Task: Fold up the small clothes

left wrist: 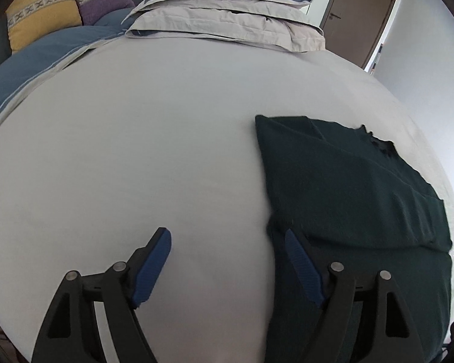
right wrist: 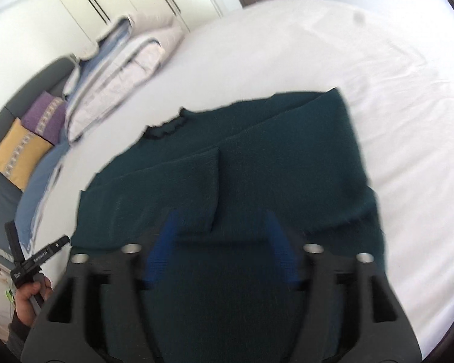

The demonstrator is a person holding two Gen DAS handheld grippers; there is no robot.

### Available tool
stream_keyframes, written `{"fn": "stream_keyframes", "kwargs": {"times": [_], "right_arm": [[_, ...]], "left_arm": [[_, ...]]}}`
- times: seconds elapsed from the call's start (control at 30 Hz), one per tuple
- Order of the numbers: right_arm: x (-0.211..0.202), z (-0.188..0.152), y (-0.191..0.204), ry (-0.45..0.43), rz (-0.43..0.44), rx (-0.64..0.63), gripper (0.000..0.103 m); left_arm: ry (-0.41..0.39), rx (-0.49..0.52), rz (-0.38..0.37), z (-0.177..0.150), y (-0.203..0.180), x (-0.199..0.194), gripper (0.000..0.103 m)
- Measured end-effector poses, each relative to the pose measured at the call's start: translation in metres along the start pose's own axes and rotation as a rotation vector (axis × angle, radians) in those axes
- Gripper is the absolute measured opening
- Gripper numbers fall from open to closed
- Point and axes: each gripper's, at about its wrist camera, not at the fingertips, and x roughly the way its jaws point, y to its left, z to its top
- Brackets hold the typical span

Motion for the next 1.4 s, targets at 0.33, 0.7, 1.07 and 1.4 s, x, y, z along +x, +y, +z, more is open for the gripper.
{"fn": "stream_keyframes", "kwargs": {"times": [0.33,0.7,1.07,1.4], "right_arm": [[-0.098,-0.099,-0.037,0.095,0.102,0.011,0.069],[-0.137,-0.165,-0.067,0.205,0.163,0.004,0.052],[-0.158,-0.178,-0.097,0.229,0.121,0.027,0.052],[-0.158,-0.176,-0.104,0.254,0.090,0.030,0.052]], "left_arm": [[0.123,-0.088,-0.220,-0.126,0.031,-0.075,0.073],[0.247,-0.069,-0.266,-0.187,0.022,-0.075,0.059],[0.289,0.058,-0.288,-0.193,-0.003,-0.067,0.041],[0.333,0.031,-0.278,-0.197,-0.001,-0.062,0.021]]}}
